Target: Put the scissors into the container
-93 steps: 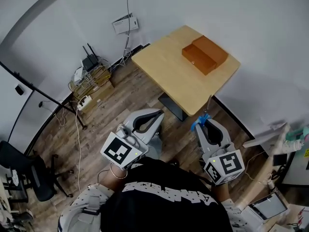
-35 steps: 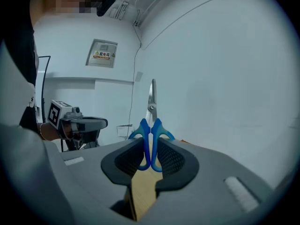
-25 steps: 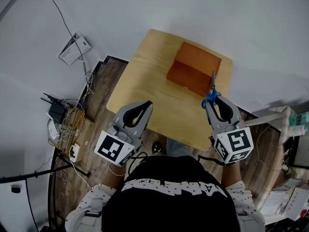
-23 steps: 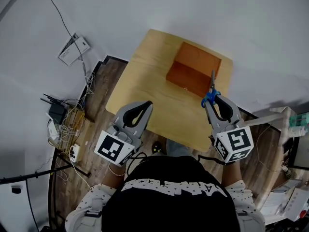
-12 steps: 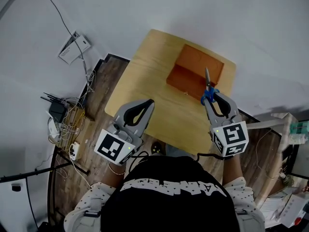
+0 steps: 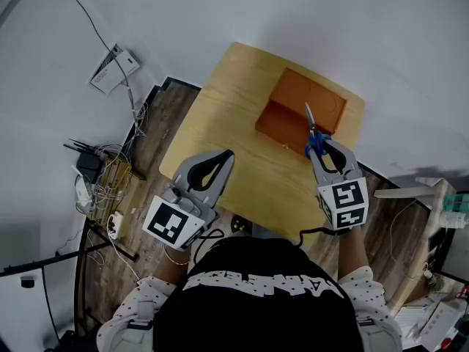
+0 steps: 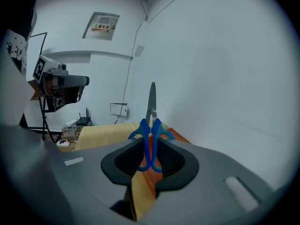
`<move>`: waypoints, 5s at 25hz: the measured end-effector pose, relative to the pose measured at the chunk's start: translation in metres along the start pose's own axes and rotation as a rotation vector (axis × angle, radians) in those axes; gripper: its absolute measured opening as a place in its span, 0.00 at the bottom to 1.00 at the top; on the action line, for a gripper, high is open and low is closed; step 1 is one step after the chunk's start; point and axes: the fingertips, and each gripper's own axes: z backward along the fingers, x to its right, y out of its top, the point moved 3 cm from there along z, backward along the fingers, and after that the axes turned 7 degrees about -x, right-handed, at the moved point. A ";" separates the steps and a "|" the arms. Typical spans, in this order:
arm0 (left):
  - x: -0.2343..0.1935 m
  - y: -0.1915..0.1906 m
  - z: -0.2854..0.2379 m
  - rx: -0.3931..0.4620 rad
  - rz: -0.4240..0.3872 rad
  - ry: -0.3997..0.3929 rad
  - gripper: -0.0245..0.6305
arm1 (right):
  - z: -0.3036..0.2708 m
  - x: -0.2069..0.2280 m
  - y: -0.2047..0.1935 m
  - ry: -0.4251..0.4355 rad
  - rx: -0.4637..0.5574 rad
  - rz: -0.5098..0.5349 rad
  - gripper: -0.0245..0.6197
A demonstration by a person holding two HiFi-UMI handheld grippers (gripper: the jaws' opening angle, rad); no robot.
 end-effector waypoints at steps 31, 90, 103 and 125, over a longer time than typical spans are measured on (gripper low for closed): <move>-0.035 -0.005 -0.011 -0.025 0.030 0.110 0.04 | -0.099 0.015 -0.039 0.124 -0.211 0.049 0.20; -0.055 -0.012 0.004 -0.057 0.071 0.211 0.04 | -0.183 0.014 -0.114 0.249 -0.628 0.344 0.21; -0.057 -0.011 0.012 -0.050 0.070 0.218 0.04 | -0.184 0.013 -0.111 0.234 -0.614 0.315 0.22; -0.043 0.007 0.008 0.008 0.025 0.103 0.04 | -0.068 0.020 -0.021 0.020 -0.097 -0.099 0.06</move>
